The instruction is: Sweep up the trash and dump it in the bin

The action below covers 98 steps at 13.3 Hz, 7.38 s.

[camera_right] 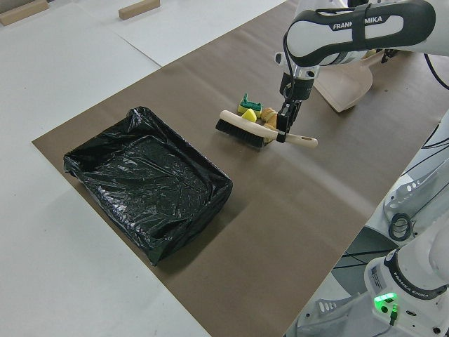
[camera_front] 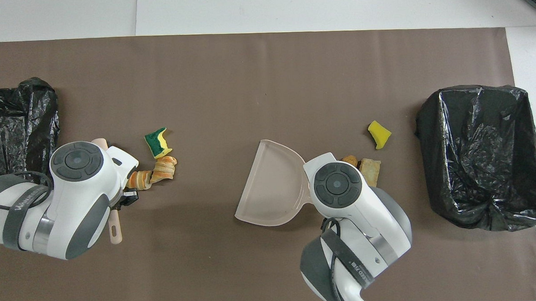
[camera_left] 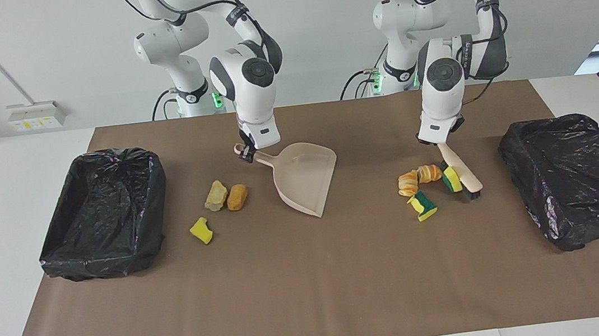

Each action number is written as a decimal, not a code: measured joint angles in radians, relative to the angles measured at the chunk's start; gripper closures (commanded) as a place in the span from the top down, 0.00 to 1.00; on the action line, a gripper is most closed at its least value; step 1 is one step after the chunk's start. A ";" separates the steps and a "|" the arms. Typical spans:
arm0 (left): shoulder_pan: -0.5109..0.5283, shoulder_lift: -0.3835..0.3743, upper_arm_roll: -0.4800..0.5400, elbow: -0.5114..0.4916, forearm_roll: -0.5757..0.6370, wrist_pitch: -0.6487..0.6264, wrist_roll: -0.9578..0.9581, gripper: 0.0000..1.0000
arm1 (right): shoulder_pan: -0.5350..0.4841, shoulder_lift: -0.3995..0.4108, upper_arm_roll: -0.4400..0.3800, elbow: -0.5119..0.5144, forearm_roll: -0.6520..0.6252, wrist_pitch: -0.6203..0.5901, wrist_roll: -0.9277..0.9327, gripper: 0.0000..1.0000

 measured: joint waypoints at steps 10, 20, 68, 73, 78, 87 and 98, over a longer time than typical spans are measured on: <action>-0.170 -0.002 -0.022 -0.002 -0.195 0.016 0.140 0.00 | 0.000 0.000 0.000 0.000 0.000 -0.002 0.019 0.00; -0.480 0.030 -0.024 0.076 -0.428 0.058 0.071 0.00 | -0.018 0.000 -0.003 -0.002 0.000 -0.020 0.032 0.00; -0.520 -0.061 -0.048 0.099 -0.325 -0.266 -0.091 0.00 | -0.030 0.004 -0.003 -0.022 0.064 -0.019 0.034 0.00; -0.646 -0.183 -0.054 -0.103 -0.325 -0.025 -0.410 0.00 | -0.073 -0.019 -0.003 -0.020 0.064 -0.028 0.018 0.00; -0.769 -0.193 -0.058 -0.154 -0.332 0.116 -0.527 0.00 | -0.181 -0.104 -0.008 0.057 0.080 -0.144 -0.100 0.00; -0.792 -0.076 -0.057 -0.143 -0.383 0.183 -0.499 0.39 | -0.685 -0.160 -0.028 0.222 0.135 -0.195 -0.638 0.00; -0.534 -0.047 -0.020 0.220 -0.325 -0.125 -0.133 1.00 | -0.980 -0.089 -0.072 0.319 -0.288 -0.019 -1.056 0.00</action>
